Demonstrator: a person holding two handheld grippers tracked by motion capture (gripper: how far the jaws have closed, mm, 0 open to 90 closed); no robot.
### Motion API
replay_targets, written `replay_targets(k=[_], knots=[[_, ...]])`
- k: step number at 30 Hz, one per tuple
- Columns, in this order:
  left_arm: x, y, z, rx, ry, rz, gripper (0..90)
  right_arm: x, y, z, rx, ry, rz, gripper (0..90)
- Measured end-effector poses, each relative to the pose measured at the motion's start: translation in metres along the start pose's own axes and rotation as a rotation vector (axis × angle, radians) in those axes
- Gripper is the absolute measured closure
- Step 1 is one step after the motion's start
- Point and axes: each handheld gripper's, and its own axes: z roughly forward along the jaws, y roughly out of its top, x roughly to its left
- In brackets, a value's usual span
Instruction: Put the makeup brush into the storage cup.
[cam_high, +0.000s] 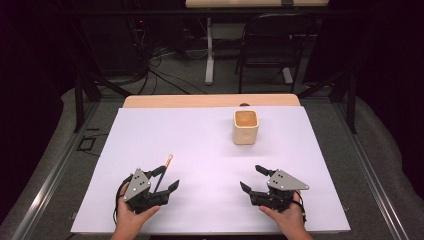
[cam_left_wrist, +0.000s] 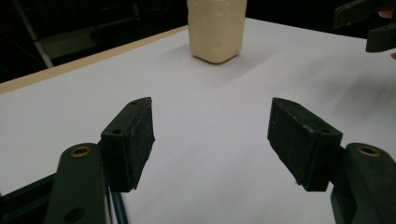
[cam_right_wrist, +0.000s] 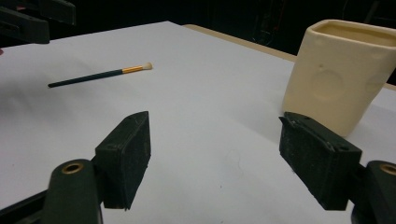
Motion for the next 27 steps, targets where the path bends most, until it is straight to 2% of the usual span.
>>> replay_targets(k=[5,7,12,13,14,17,19,22,23,25,27], knots=[[0.006,-0.002,-0.003,0.003,0.007,-0.037,30.8,0.002,0.0,0.002,0.002,0.007,-0.023,24.2],[0.008,-0.002,-0.004,0.004,0.015,-0.05,30.7,0.004,0.0,0.002,0.007,0.013,-0.015,25.4],[0.01,-0.002,-0.002,0.019,0.022,-0.053,30.2,0.005,0.001,0.003,0.018,0.025,-0.012,29.9],[0.011,-0.002,0.0,0.034,0.016,-0.069,30.2,0.005,0.001,0.003,0.013,0.024,-0.013,30.3],[0.012,-0.002,0.001,0.046,0.013,-0.068,30.0,0.004,0.002,0.003,0.022,0.022,-0.019,31.1],[0.01,-0.001,0.004,0.081,0.049,-0.084,29.8,0.003,0.003,0.003,0.015,0.015,-0.011,32.3],[0.01,-0.001,0.004,0.09,0.049,-0.082,29.3,0.002,0.003,0.004,0.014,0.013,-0.008,32.2],[0.01,0.001,0.004,0.089,0.027,-0.104,30.6,0.0,0.001,0.005,0.036,0.003,0.004,32.7],[0.011,0.003,0.003,0.107,0.023,-0.11,30.7,-0.002,0.0,0.005,0.047,-0.001,0.019,32.7],[0.011,0.004,0.004,0.108,0.025,-0.122,30.7,-0.003,0.001,0.005,0.046,-0.004,0.017,32.7],[0.013,0.004,0.004,0.14,0.015,-0.134,30.6,-0.004,0.001,0.006,0.044,-0.006,0.015,32.7]])
